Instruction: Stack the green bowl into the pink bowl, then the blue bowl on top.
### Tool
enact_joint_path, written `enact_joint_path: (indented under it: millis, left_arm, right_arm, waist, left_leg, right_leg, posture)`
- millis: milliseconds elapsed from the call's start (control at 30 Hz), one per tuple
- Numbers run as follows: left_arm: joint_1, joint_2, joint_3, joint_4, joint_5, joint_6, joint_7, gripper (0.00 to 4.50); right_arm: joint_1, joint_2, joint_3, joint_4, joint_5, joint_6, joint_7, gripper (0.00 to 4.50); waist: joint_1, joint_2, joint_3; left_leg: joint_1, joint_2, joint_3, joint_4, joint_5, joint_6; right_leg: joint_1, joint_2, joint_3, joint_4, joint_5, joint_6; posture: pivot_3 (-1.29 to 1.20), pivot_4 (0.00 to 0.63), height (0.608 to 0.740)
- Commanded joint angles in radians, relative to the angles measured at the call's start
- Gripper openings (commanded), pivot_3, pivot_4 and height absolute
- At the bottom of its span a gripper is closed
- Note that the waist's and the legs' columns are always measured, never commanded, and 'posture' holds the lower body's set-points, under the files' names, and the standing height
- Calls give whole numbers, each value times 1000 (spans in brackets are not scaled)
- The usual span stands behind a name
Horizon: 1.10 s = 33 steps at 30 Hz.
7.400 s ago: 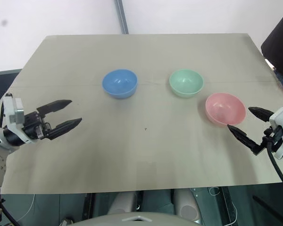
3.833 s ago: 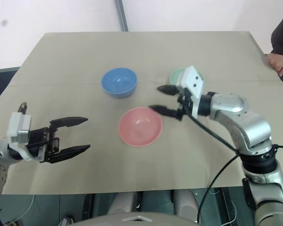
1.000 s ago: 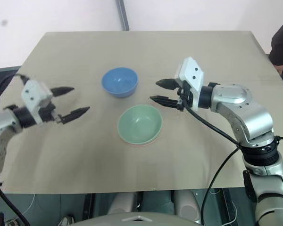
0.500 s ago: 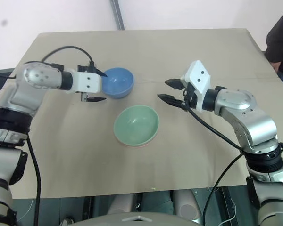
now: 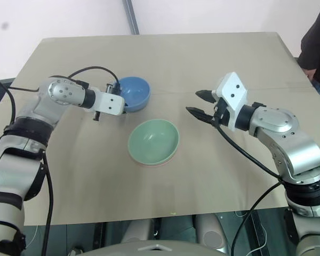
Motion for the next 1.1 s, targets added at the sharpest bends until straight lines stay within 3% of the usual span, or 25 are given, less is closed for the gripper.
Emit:
enact_joint_path:
  millis: [33, 300, 400, 533, 667, 833, 1100]
  left_arm:
    - [33, 27, 57, -66, -67, -44, -21, 480]
    - [98, 70, 130, -215, -149, 2, -40, 480]
    - [114, 88, 179, -308, -261, -1, -96, 480]
    - [171, 98, 221, -400, -522, -163, -291, 480]
    - [216, 105, 225, -489, -677, -170, -440, 480]
    - [213, 146, 145, -574, -755, -146, -458, 480]
    - [118, 167, 15, -505, -759, -236, -458, 480]
  right_arm:
    - [-12, -10, -28, -15, -3, -29, 2, 2675]
    - [-37, -4, -18, 33, -14, -67, 19, 2675]
    - [-39, -10, -30, 43, -13, -75, 24, 2675]
    - [-29, -25, -65, 42, -2, -69, 24, 2675]
    - [12, -57, -108, 28, 4, -57, 25, 2675]
    - [119, -103, -202, -64, 92, -31, 61, 2675]
    - [503, -252, -548, -295, 309, 5, 253, 2675]
  waist:
    - [-1, 0, 0]
    - [0, 0, 0]
    - [1, 0, 0]
    - [1, 0, 0]
    - [1, 0, 0]
    - [4, 0, 0]
    - [20, 0, 0]
  left_leg:
    - [0, 0, 0, 0, 0, 0]
    - [0, 0, -2, 2, 0, 0]
    - [0, 0, -4, 2, 0, 0]
    - [0, 0, -4, 2, 0, 0]
    - [0, 1, -4, 2, 0, 0]
    - [0, 1, -3, 4, -1, 1]
    - [0, 0, -3, 8, -2, 4]
  right_leg:
    - [0, 0, 0, 0, 0, 0]
    - [0, 0, 0, 1, 0, 0]
    - [0, 0, 0, 1, 0, 0]
    - [1, -1, 0, 1, 0, 0]
    - [1, -1, 1, 1, 0, 0]
    - [3, 0, -1, 1, 0, 0]
    - [6, 1, -4, 1, 0, 0]
  posture:
    - [0, 150, 740]
    - [0, 150, 740]
    - [0, 150, 740]
    - [0, 150, 740]
    - [0, 150, 740]
    - [0, 150, 740]
    - [0, 150, 740]
